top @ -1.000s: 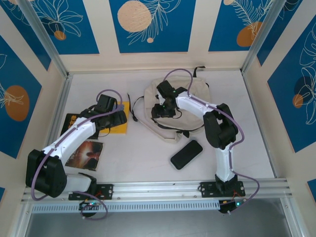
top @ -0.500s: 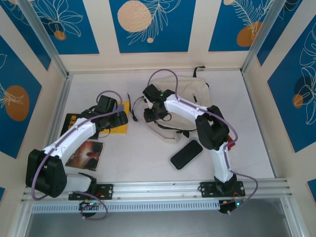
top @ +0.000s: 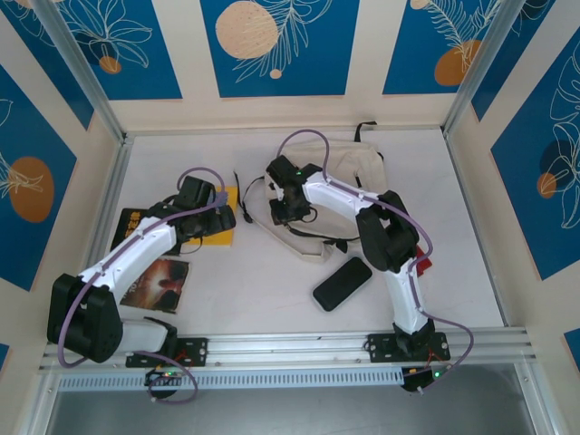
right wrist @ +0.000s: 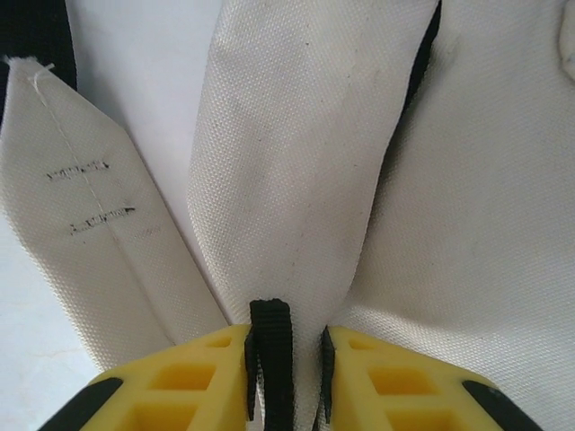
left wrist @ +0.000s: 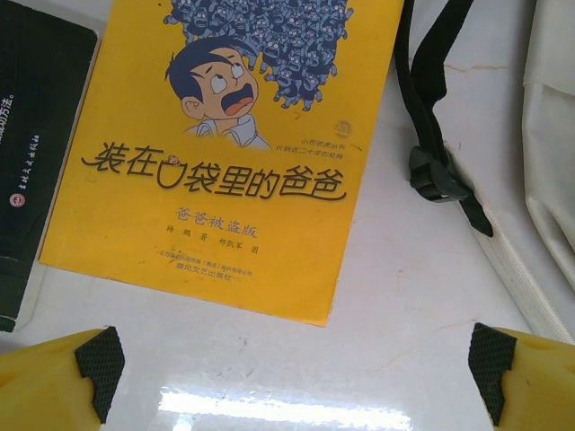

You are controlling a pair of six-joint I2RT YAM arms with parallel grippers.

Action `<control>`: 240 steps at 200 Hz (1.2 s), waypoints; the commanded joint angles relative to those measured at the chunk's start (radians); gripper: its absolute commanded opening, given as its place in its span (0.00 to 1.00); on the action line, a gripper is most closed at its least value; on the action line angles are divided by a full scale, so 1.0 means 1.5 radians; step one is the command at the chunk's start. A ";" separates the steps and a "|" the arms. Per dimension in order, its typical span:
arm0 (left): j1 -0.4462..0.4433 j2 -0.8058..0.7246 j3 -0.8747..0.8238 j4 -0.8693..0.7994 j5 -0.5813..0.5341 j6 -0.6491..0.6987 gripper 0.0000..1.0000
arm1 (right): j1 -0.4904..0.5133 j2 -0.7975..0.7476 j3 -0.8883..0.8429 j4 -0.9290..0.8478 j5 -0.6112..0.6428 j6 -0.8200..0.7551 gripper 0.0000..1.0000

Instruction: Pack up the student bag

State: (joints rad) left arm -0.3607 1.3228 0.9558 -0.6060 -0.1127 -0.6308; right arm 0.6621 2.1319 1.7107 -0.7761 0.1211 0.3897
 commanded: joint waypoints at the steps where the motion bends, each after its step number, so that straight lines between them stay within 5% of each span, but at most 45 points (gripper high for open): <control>1: 0.008 -0.006 -0.004 0.009 0.011 -0.007 1.00 | -0.019 -0.022 -0.007 0.014 -0.058 0.037 0.26; 130: 0.008 0.005 -0.003 0.014 0.030 -0.007 1.00 | -0.051 -0.043 -0.043 0.051 -0.146 0.088 0.36; 165: 0.008 0.005 -0.004 0.014 0.031 -0.006 1.00 | -0.051 -0.046 -0.047 0.042 -0.109 0.085 0.29; 202: 0.008 0.009 -0.004 0.016 0.034 -0.005 1.00 | -0.039 -0.037 -0.039 0.032 -0.096 0.058 0.38; 240: 0.008 0.011 -0.004 0.016 0.037 -0.006 1.00 | -0.028 -0.021 -0.023 0.017 -0.076 0.052 0.32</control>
State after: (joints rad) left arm -0.3599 1.3300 0.9558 -0.5838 -0.0788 -0.6308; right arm 0.6067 2.1056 1.6535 -0.7116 -0.0166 0.4828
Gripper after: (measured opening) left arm 0.999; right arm 0.342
